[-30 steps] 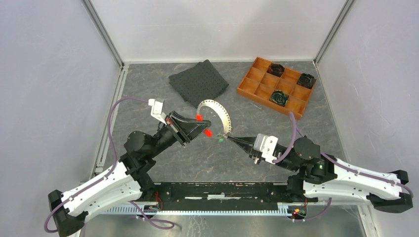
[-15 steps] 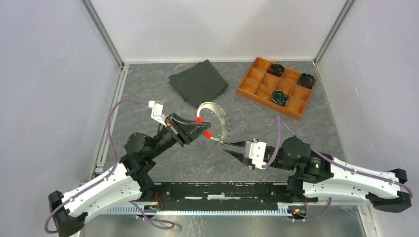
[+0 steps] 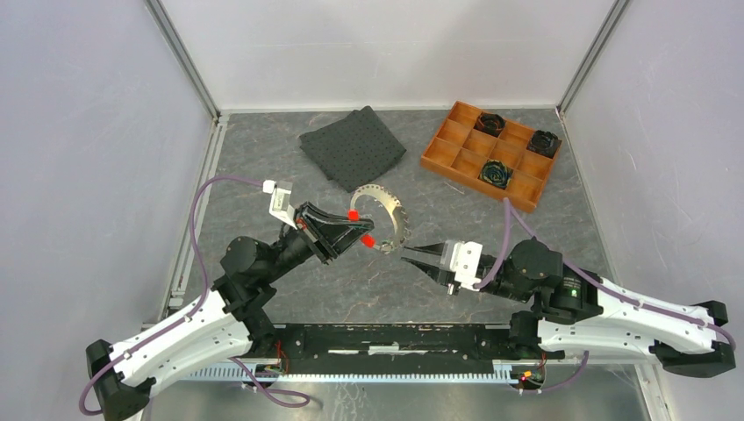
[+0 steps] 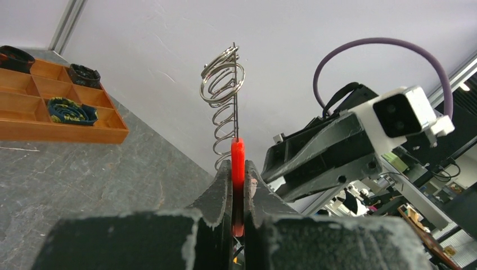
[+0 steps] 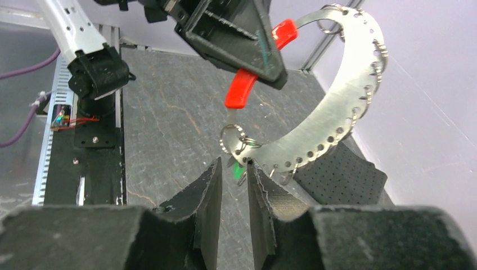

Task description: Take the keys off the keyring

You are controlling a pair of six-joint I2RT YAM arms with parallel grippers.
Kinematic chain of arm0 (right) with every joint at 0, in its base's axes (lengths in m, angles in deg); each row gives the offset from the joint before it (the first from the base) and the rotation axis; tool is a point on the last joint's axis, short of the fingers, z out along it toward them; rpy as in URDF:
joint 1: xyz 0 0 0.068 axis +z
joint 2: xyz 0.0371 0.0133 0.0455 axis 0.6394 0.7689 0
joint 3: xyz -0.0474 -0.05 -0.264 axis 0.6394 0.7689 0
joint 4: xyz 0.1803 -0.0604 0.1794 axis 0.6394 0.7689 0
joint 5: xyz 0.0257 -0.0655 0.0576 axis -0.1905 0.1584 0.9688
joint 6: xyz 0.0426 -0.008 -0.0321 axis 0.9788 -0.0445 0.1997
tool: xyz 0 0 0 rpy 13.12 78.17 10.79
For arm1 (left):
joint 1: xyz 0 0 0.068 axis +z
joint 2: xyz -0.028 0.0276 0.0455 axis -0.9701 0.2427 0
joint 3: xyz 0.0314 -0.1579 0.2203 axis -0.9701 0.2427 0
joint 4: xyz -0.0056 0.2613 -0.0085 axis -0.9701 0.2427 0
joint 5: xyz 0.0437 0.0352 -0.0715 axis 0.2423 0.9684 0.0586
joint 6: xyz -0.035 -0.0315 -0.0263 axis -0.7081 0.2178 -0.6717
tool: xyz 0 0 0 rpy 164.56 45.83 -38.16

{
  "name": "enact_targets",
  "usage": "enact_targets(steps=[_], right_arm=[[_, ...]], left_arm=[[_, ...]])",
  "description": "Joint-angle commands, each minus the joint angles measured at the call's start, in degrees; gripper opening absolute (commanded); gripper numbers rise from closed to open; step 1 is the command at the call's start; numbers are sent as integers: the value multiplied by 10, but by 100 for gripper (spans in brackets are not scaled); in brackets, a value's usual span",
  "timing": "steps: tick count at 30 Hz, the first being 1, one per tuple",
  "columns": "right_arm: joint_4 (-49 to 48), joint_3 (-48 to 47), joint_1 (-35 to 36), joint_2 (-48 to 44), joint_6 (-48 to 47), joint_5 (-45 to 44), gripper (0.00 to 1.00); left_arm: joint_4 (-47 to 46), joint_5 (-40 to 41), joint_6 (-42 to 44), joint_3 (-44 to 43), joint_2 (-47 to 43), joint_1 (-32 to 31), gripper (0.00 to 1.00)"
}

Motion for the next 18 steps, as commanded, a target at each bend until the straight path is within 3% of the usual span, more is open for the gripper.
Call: enact_targets(steps=[1, 12, 18], right_arm=[[-23, -37, 1, -2, 28, -45, 27], [-12, 6, 1, -11, 35, -61, 35], [-54, 60, 1, -32, 67, -133, 37]], left_arm=[[-30, -9, 41, -2, -7, 1, 2], [-39, -14, 43, -6, -10, 1, 2], [-62, -11, 33, -15, -9, 1, 2]])
